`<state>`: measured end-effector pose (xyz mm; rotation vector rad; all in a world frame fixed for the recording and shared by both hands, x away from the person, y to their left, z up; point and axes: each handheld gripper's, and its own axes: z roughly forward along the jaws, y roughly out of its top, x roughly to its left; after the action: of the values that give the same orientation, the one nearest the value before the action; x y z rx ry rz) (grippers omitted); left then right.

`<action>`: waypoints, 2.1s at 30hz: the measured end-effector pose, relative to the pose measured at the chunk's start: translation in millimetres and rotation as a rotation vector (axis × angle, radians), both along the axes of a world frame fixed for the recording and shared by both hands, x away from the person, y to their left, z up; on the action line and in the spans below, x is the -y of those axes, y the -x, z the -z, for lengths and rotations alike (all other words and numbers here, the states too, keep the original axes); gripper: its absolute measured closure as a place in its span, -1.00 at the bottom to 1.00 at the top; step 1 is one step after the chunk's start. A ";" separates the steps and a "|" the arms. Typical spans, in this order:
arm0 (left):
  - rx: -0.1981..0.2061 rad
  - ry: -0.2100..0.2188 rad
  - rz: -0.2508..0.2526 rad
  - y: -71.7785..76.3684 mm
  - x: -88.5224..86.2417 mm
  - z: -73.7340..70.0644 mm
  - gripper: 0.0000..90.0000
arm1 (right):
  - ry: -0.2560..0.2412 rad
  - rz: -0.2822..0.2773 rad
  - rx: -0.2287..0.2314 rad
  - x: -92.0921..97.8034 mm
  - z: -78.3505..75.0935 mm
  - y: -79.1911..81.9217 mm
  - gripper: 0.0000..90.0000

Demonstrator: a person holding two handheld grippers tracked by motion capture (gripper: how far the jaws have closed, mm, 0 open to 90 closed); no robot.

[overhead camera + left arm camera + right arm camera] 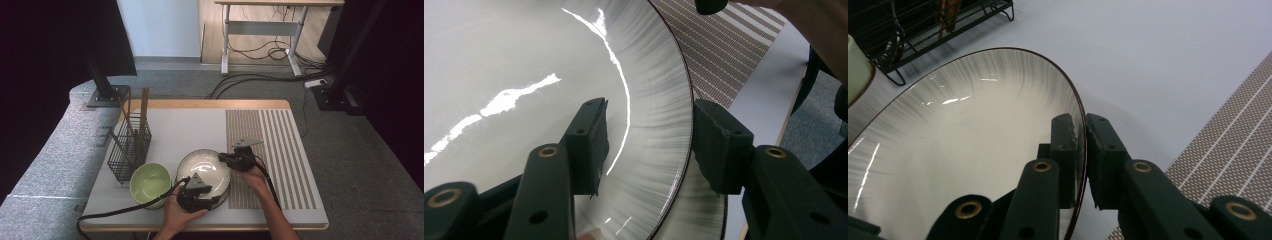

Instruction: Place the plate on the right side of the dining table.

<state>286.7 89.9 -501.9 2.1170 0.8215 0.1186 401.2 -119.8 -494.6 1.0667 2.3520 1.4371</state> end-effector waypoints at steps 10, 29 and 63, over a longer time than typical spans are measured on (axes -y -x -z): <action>-0.009 -0.001 0.002 -0.7 -0.6 -0.3 0.13 | -0.038 -0.057 -0.093 -6.5 10.5 -6.8 0.61; 0.000 -0.013 -0.006 3.3 -1.9 -7.0 -0.02 | -0.153 0.008 -0.084 -0.5 -10.0 1.9 0.89; 0.108 0.062 -0.005 21.1 -22.0 -49.3 -0.05 | -0.271 0.109 -0.021 47.1 -29.2 5.2 0.86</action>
<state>265.6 111.9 -452.6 2.0321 0.7569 0.2052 396.0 -166.9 -465.4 1.2588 2.1165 1.7453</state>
